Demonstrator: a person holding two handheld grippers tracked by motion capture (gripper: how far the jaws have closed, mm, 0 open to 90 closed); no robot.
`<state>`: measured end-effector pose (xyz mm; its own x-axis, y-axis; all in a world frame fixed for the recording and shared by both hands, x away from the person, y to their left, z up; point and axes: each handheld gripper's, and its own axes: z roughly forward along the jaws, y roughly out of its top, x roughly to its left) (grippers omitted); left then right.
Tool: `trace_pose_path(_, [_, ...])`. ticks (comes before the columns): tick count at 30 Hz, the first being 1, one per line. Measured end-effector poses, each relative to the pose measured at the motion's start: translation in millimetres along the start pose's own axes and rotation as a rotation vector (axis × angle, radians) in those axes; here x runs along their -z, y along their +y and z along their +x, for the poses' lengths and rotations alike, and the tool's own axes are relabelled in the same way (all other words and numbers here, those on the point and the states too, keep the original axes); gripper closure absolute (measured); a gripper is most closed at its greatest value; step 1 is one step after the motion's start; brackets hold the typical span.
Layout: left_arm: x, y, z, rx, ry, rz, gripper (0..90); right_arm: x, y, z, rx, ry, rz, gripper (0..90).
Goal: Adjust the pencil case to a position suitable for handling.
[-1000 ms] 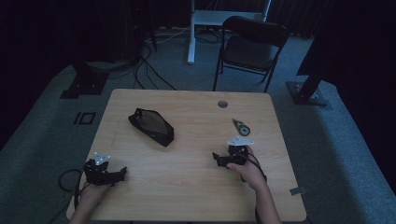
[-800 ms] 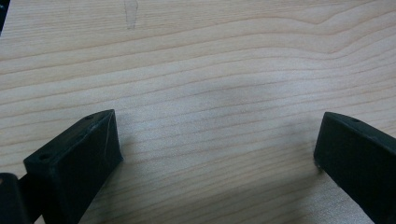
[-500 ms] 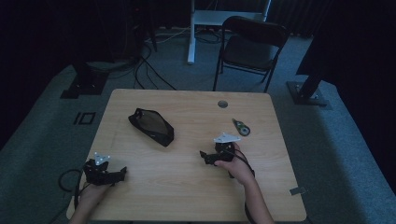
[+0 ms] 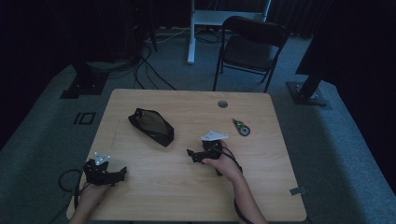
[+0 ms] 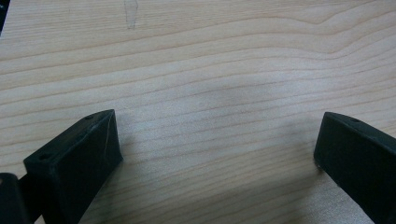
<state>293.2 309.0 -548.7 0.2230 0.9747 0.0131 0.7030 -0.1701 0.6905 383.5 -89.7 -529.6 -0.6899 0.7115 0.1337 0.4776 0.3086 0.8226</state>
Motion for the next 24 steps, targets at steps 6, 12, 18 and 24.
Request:
trace_pose_path(6, [0.0,0.0,0.0,0.000,0.000,0.000,0.6,-12.5,6.9,9.9,0.025,0.016,-0.006,14.7])
trace_pose_path(12, [0.0,0.0,0.0,0.000,0.000,0.000,0.6,-23.7,13.7,17.0,0.034,0.030,-0.001,15.4])
trace_pose_path(18, [0.1,0.1,0.0,0.000,0.000,0.001,0.6,-33.9,24.2,25.3,0.053,0.041,-0.010,15.4])
trace_pose_path(24, [0.1,0.1,0.0,-0.001,0.000,0.001,0.6,-41.0,33.3,32.3,0.077,0.056,-0.027,16.3])
